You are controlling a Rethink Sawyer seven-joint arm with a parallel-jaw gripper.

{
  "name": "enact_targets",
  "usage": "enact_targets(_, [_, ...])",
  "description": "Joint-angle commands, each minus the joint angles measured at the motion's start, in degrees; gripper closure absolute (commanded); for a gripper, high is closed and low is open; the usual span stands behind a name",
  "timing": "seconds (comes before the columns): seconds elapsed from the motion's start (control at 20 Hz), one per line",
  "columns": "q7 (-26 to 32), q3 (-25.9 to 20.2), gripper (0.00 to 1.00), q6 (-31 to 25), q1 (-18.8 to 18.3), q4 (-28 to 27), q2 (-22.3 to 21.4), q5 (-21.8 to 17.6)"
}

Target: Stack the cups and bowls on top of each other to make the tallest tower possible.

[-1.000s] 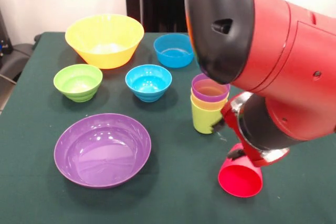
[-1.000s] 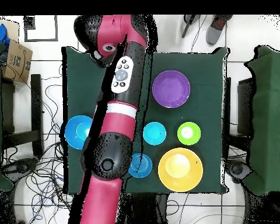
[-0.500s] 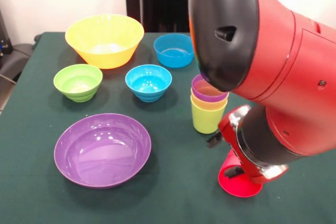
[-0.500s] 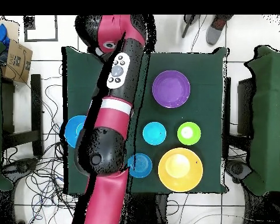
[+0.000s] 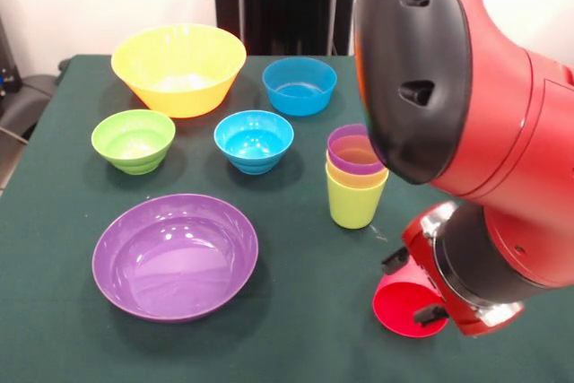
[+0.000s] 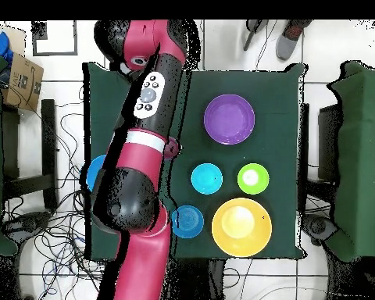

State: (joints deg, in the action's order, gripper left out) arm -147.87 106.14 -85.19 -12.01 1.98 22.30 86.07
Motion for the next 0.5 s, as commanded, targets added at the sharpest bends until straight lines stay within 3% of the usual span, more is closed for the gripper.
enact_targets(0.05, [-9.8,8.8,0.0,0.8,-1.2,2.2,-0.2,5.6])
enact_targets(0.5, [-0.7,12.6,0.0,-4.1,-2.2,2.4,0.0,6.5])
